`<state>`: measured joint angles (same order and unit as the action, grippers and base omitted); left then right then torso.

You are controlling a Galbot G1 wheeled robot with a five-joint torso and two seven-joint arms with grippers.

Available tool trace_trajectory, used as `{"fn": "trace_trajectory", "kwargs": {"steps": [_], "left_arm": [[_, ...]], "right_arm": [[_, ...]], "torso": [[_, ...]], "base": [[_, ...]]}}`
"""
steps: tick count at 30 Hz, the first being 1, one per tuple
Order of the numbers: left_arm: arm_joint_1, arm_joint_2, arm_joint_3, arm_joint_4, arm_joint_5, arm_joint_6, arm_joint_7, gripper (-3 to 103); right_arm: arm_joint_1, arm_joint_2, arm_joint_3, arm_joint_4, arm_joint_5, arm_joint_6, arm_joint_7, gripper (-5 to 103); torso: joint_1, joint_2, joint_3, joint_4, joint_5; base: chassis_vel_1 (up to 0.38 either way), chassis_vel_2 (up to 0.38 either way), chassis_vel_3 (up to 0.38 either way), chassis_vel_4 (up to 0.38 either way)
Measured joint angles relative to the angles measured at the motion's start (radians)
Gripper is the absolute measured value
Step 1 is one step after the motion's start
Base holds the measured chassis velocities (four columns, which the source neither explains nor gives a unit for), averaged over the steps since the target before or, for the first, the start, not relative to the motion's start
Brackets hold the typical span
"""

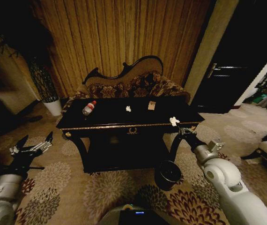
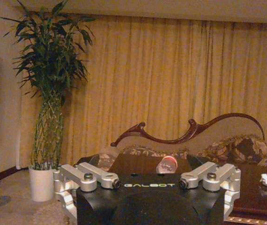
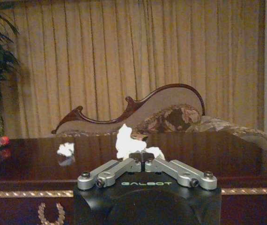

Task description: Move to the front of the table and place the trash on the table into the trash bin.

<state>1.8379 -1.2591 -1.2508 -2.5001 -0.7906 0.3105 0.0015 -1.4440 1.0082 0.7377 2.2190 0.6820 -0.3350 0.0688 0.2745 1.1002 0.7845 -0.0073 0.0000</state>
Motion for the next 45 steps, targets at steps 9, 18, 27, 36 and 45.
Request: {"fn": "trace_trajectory", "kwargs": {"steps": [9, 18, 27, 36, 45], "left_arm": [[-0.001, -0.010, 0.013, 0.000, -0.002, -0.002, -0.001, 100], [0.001, -0.018, 0.011, 0.000, -0.002, -0.006, -0.002, 100], [0.007, -0.027, 0.016, 0.000, 0.001, -0.007, -0.001, 100], [0.012, -0.034, 0.019, 0.000, 0.002, -0.014, -0.001, 100], [0.024, -0.047, 0.018, 0.000, 0.003, -0.027, 0.005, 100]], "right_arm": [[0.003, 0.032, -0.032, -0.144, -0.067, 0.006, -0.029, 0], [0.062, 0.098, -0.091, -0.424, -0.118, 0.031, -0.040, 0], [0.187, 0.169, -0.147, -0.696, -0.167, 0.068, -0.048, 0], [0.268, 0.203, -0.166, -0.951, -0.210, 0.140, -0.050, 0], [0.376, 0.229, -0.167, -1.148, -0.261, 0.202, -0.043, 0]], "torso": [[0.000, 0.000, 0.000, 0.0002, -0.0001], [0.000, 0.000, 0.000, -0.0001, 0.0003], [0.000, 0.000, 0.000, 0.0003, -0.0001], [0.000, 0.000, 0.000, -0.0001, -0.0001], [0.000, 0.000, 0.000, 0.0000, -0.0001]], "base": [[0.078, -0.065, -0.070, 0.077], [0.007, -0.003, -0.005, 0.002], [0.000, 0.000, 0.000, 0.000], [0.000, 0.000, 0.000, 0.000], [0.000, 0.000, 0.000, 0.000]]}}
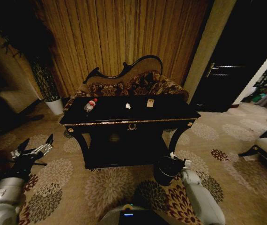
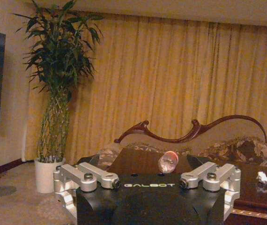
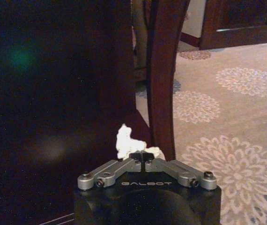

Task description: Move to the front of the table and place the trash on the table into the trash bin.

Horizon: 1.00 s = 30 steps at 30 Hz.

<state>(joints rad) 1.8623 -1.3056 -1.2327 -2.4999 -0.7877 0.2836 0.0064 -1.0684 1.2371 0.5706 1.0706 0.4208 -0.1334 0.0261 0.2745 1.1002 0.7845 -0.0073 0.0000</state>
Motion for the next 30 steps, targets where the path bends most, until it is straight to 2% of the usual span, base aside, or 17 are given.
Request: {"fn": "trace_trajectory", "kwargs": {"steps": [9, 10, 12, 14, 15, 17, 18, 21, 22, 24, 26, 29, 30], "left_arm": [[0.001, 0.004, 0.000, 0.000, 0.000, -0.007, 0.003, 100], [0.001, 0.004, 0.000, 0.000, 0.000, -0.007, 0.004, 100], [0.001, 0.004, 0.000, 0.000, 0.000, -0.007, 0.004, 100], [0.002, 0.001, 0.000, 0.000, 0.000, -0.008, 0.005, 100], [0.002, 0.001, 0.000, 0.000, 0.000, -0.008, 0.005, 100], [0.003, -0.001, 0.001, 0.000, 0.000, -0.012, 0.005, 100], [0.003, -0.001, 0.001, 0.000, 0.000, -0.012, 0.005, 100], [0.003, -0.001, 0.002, 0.000, 0.000, -0.015, 0.004, 100], [0.003, -0.001, 0.002, 0.000, 0.000, -0.015, 0.004, 100], [0.003, 0.000, 0.002, 0.000, 0.000, -0.016, 0.004, 100], [0.003, -0.001, 0.003, 0.000, 0.000, -0.017, 0.004, 100], [0.003, -0.007, 0.005, 0.000, 0.000, -0.019, 0.004, 100], [0.003, -0.007, 0.005, 0.000, 0.000, -0.019, 0.004, 100]], "right_arm": [[0.047, 0.008, 0.005, -0.102, -0.069, 0.042, 0.014, 0], [0.045, 0.008, 0.006, -0.102, -0.080, 0.042, 0.023, 4], [0.043, 0.008, 0.007, -0.101, -0.082, 0.042, 0.023, 4], [0.032, 0.008, 0.008, -0.090, -0.091, 0.042, 0.024, 15], [0.032, 0.008, 0.008, -0.090, -0.091, 0.042, 0.024, 15], [0.026, 0.008, 0.009, -0.080, -0.092, 0.040, 0.024, 25], [0.026, 0.008, 0.009, -0.080, -0.092, 0.040, 0.024, 25], [0.019, 0.005, 0.010, -0.063, -0.087, 0.033, 0.024, 42], [0.019, 0.005, 0.010, -0.063, -0.087, 0.033, 0.024, 42], [0.012, 0.003, 0.011, -0.044, -0.075, 0.013, 0.024, 52], [0.010, 0.002, 0.011, -0.038, -0.072, 0.009, 0.024, 52], [0.002, -0.001, 0.011, -0.028, -0.070, 0.003, 0.025, 69], [0.002, -0.001, 0.011, -0.028, -0.070, 0.003, 0.025, 69]], "torso": [[0.000, 0.000, 0.000, 0.0000, 0.0000], [0.000, 0.000, 0.000, 0.0000, 0.0000], [0.000, 0.000, 0.000, 0.0000, 0.0000], [0.000, 0.000, 0.000, -0.0001, 0.0001], [0.000, 0.000, 0.000, -0.0001, 0.0001], [0.000, 0.000, 0.000, 0.0000, 0.0001], [0.000, 0.000, 0.000, 0.0000, 0.0001], [0.000, 0.000, 0.000, 0.0000, 0.0000], [0.000, 0.000, 0.000, 0.0000, 0.0000], [0.000, 0.000, 0.000, 0.0000, 0.0000], [0.000, 0.000, 0.000, 0.0000, 0.0000], [0.000, 0.000, 0.000, 0.0000, 0.0000], [0.000, 0.000, 0.000, 0.0000, 0.0000]], "base": [[0.000, 0.000, 0.000, 0.000], [0.000, 0.000, 0.000, 0.000], [0.000, 0.000, 0.000, 0.000], [0.000, 0.000, 0.000, 0.000], [0.000, 0.000, 0.000, 0.000], [0.000, 0.000, 0.000, 0.000], [0.000, 0.000, 0.000, 0.000], [0.000, 0.000, 0.000, 0.000], [0.000, 0.000, 0.000, 0.000], [0.000, 0.000, 0.000, 0.000], [0.000, 0.000, 0.000, 0.000], [0.000, 0.000, 0.000, 0.000], [0.000, 0.000, 0.000, 0.000]]}}
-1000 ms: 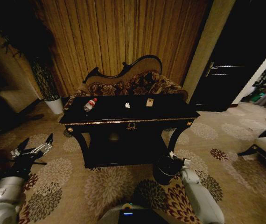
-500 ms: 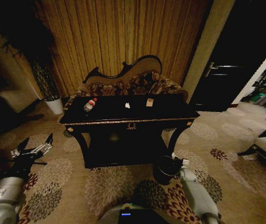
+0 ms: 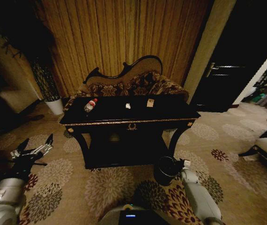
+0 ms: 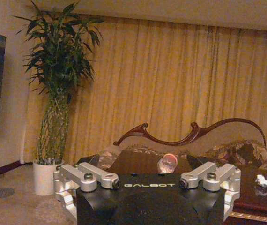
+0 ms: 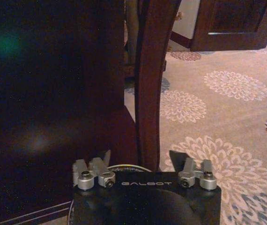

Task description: Move to the front of the table and place the trash on the table into the trash bin.

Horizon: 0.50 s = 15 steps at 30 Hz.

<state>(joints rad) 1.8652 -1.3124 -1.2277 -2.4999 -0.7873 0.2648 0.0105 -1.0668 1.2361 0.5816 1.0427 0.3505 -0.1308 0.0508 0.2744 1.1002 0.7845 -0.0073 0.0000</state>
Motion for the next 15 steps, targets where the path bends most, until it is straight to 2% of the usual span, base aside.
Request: {"fn": "trace_trajectory", "kwargs": {"steps": [4, 6, 9, 15], "left_arm": [[0.003, -0.003, -0.001, 0.000, 0.000, -0.004, 0.001, 100], [0.003, -0.004, -0.002, 0.000, 0.000, -0.005, 0.001, 100], [0.004, -0.005, -0.004, 0.000, 0.000, -0.007, 0.002, 100], [0.003, -0.009, -0.003, 0.000, 0.000, -0.007, 0.003, 100]], "right_arm": [[-0.010, -0.001, 0.002, 0.014, 0.002, -0.004, 0.000, 90], [-0.012, -0.001, 0.002, 0.017, 0.002, -0.006, 0.000, 90], [-0.015, 0.000, 0.004, 0.022, 0.002, -0.008, 0.000, 100], [-0.022, 0.000, 0.006, 0.023, 0.002, -0.009, 0.000, 100]], "torso": [[0.000, 0.000, 0.000, 0.0000, 0.0000], [0.000, 0.000, 0.000, 0.0000, 0.0000], [0.000, 0.000, 0.000, 0.0000, 0.0000], [0.000, 0.000, 0.000, 0.0000, 0.0000]], "base": [[0.000, 0.000, 0.000, 0.000], [0.000, 0.000, 0.000, 0.000], [0.000, 0.000, 0.000, 0.000], [0.000, 0.000, 0.000, 0.000]]}}
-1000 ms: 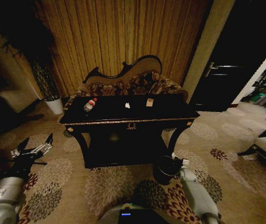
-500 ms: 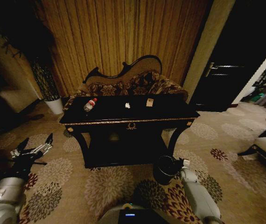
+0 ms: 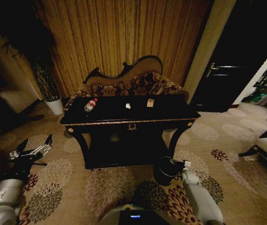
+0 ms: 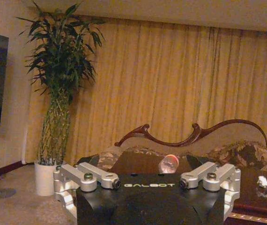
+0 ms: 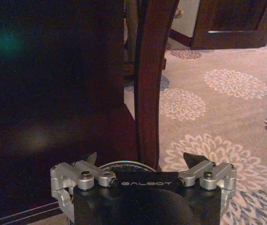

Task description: Move to the front of the table and place the trash on the table into the trash bin.

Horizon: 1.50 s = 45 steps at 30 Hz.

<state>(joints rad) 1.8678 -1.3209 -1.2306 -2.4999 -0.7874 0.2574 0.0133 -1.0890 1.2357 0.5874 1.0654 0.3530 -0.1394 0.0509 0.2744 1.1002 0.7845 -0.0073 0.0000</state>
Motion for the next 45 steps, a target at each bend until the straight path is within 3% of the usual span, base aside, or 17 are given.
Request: {"fn": "trace_trajectory", "kwargs": {"steps": [17, 20, 22, 30, 34, 37, 45], "left_arm": [[-0.004, -0.001, -0.001, 0.000, 0.001, 0.000, 0.005, 100], [-0.003, -0.002, -0.001, 0.000, 0.001, 0.000, 0.006, 100], [-0.003, -0.002, -0.001, 0.000, 0.001, 0.000, 0.006, 100], [-0.005, -0.005, -0.002, 0.000, 0.001, 0.000, 0.007, 100], [-0.004, -0.012, -0.001, 0.000, 0.001, 0.000, 0.007, 100], [-0.006, -0.017, 0.002, 0.000, 0.010, -0.001, 0.007, 100], [-0.006, -0.017, 0.000, 0.000, 0.019, -0.003, 0.010, 100]], "right_arm": [[-0.001, 0.007, 0.001, 0.001, 0.000, 0.000, 0.000, 100], [-0.008, 0.007, 0.004, 0.032, 0.037, 0.001, 0.000, 100], [-0.037, 0.001, 0.006, 0.114, 0.085, 0.002, 0.001, 100], [-0.138, -0.039, 0.023, 0.379, 0.052, 0.027, 0.000, 100], [-0.188, -0.075, 0.040, 0.572, 0.087, 0.014, 0.000, 100], [-0.246, -0.144, 0.075, 0.889, 0.222, -0.112, 0.006, 100], [-0.271, -0.168, 0.097, 1.088, 0.261, -0.180, 0.028, 100]], "torso": [[0.000, 0.000, 0.000, -0.0001, 0.0000], [0.000, 0.000, 0.000, -0.0001, 0.0000], [0.000, 0.000, 0.000, 0.0003, 0.0002], [0.000, 0.000, 0.000, 0.0000, -0.0001], [0.000, 0.000, 0.000, 0.0000, -0.0004], [0.000, 0.000, 0.000, 0.0001, 0.0000], [0.000, 0.000, 0.000, 0.0000, 0.0000]], "base": [[0.000, 0.000, 0.000, 0.000], [0.000, 0.000, 0.000, 0.000], [0.000, 0.000, 0.000, 0.000], [0.000, 0.000, 0.000, 0.000], [0.000, 0.000, 0.000, 0.000], [0.000, 0.000, 0.000, 0.000], [0.000, 0.000, 0.000, 0.000]]}}
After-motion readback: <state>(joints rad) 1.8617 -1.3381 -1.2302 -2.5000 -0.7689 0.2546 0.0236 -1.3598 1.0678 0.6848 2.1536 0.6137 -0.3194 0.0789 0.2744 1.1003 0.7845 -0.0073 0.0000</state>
